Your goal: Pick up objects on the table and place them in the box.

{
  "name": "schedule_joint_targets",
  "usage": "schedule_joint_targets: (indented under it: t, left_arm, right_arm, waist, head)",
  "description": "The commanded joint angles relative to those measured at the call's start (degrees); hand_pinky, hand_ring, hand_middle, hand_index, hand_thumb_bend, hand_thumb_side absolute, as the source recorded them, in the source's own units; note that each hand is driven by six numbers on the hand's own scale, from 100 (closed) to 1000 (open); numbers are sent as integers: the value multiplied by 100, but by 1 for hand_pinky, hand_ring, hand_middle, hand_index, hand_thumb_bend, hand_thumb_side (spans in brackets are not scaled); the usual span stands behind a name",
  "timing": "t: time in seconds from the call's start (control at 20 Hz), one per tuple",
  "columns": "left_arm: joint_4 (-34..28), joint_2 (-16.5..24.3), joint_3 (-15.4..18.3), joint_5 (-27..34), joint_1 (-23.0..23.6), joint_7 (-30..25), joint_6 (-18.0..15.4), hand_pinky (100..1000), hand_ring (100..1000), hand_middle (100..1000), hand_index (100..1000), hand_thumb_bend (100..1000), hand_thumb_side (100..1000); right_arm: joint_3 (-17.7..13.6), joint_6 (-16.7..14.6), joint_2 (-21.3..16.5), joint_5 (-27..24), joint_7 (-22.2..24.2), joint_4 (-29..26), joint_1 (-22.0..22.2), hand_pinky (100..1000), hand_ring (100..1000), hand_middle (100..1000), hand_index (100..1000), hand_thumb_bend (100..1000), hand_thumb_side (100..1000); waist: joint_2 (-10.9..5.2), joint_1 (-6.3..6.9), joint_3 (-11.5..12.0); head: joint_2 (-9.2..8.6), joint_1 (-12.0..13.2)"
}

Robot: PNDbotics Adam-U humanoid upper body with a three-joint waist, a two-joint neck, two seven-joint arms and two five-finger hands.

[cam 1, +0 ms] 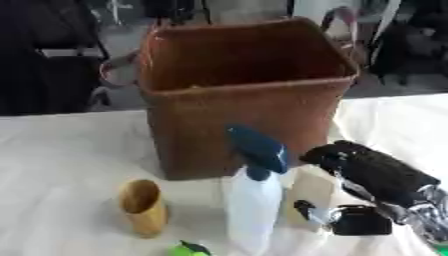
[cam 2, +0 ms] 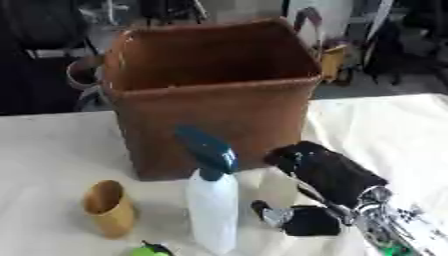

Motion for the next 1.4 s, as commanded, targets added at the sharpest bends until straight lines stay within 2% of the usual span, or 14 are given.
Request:
schedule_joint_targets:
  t: [0.05, 0.5, 0.8, 1.15, 1.4]
  left_arm:
    - [-51, 117, 34, 22, -67, -16, -8, 745, 721, 761, 688, 100, 916]
    - [-51, 113, 30, 27, -81, -20, -8, 744, 721, 762, 688, 100, 916]
    - [-51, 96, 21, 36, -91, -33, -8, 744, 721, 762, 688, 100, 916]
    - [-51, 96, 24, 35, -104, -31, -10, 744, 722, 763, 688, 100, 916]
    - [-51, 91, 22, 38, -102, -34, -10, 743, 722, 763, 687, 100, 916]
  right_arm:
    - [-24, -66, -56, 100, 78, 8, -90, 994, 954, 913, 981, 389, 977]
    - [0, -178, -70, 148, 173, 87, -19, 998, 959, 913, 983, 391, 977]
    - [-43, -207, -29, 178, 21, 316, -23, 988, 947, 913, 988, 408, 978]
    - [-205, -104, 6, -383, -274, 513, -16, 969, 931, 916, 995, 406, 993]
    - [-205, -171, 10, -310, -326, 708, -10, 984, 945, 923, 998, 423, 996]
  waist:
    - [-102, 4, 7]
    - [-95, 5, 10]
    - [-78, 11, 17]
    - [-63, -1, 20]
    - [-55, -10, 26]
  head:
    - [-60, -24]
    - [-90, -32]
    - [-116, -37]
    - [-60, 51]
    - [-71, 56]
